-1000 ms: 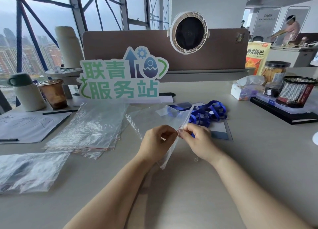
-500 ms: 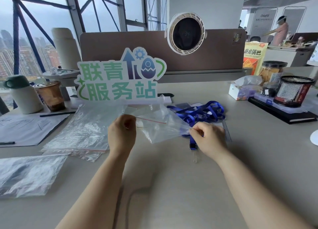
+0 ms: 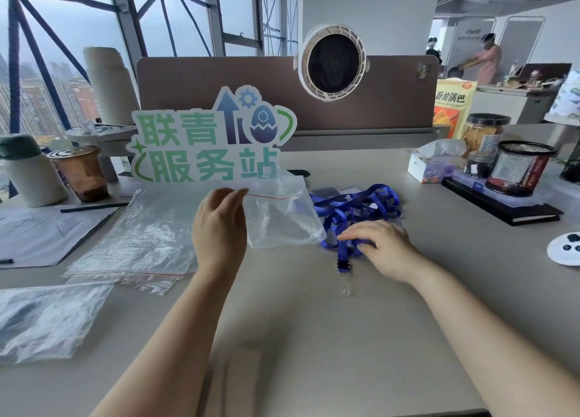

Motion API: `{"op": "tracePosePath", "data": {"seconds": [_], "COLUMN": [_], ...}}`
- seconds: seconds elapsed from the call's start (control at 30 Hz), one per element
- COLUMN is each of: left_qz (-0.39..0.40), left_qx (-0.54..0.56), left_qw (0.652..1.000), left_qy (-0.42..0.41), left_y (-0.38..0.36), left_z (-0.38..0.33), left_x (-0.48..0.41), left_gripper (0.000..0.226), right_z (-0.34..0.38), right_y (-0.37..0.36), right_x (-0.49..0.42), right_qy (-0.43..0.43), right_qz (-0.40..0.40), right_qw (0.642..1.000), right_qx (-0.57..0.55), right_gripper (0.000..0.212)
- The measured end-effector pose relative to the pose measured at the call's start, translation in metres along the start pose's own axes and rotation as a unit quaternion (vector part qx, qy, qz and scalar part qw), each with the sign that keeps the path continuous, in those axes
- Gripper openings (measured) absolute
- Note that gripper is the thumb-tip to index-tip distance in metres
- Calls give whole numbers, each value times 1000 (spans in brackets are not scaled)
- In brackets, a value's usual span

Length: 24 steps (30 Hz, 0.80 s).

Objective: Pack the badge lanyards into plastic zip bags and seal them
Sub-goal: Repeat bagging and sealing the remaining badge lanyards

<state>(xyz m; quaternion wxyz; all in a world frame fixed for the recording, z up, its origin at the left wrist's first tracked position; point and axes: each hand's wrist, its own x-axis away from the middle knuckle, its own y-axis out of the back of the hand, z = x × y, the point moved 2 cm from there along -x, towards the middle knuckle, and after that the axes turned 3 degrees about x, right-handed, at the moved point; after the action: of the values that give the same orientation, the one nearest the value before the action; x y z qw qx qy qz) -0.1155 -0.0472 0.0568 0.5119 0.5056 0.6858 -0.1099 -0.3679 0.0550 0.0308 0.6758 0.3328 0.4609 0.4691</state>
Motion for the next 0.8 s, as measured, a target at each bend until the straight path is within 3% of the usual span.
{"op": "tracePosePath", "data": {"seconds": [0.1,0.23,0.3,0.43,0.57,0.7,0.8], "left_qz": [45,55,81,249,420,449,454], "left_qx": [-46,-69,-65,2,-1,-78,-123], "left_qw": [998,995,989,944,888,875,873], "left_qy": [-26,-38,-102,-216,-187,-161,-131], "left_y": [-10,-10,-11,-24,-48,-68,-77], "left_z": [0,-13,-28,-54,-71,-85,-93], "left_x": [11,14,19,46,67,72,75], "left_gripper": [31,32,32,29,31,35,46], "right_z": [0,0,-2,-18,-42,-67,-80], "right_y": [-5,-3,0,9,23,33,36], "right_x": [6,16,18,34,54,70,72], "right_qy": [50,73,94,119,64,9,-70], "right_qz": [57,22,14,-30,-64,-160,-222], "right_qw": [992,990,987,980,984,976,968], "right_qx": [97,115,126,155,155,148,89], "right_gripper": [42,21,13,10,16,28,18]}}
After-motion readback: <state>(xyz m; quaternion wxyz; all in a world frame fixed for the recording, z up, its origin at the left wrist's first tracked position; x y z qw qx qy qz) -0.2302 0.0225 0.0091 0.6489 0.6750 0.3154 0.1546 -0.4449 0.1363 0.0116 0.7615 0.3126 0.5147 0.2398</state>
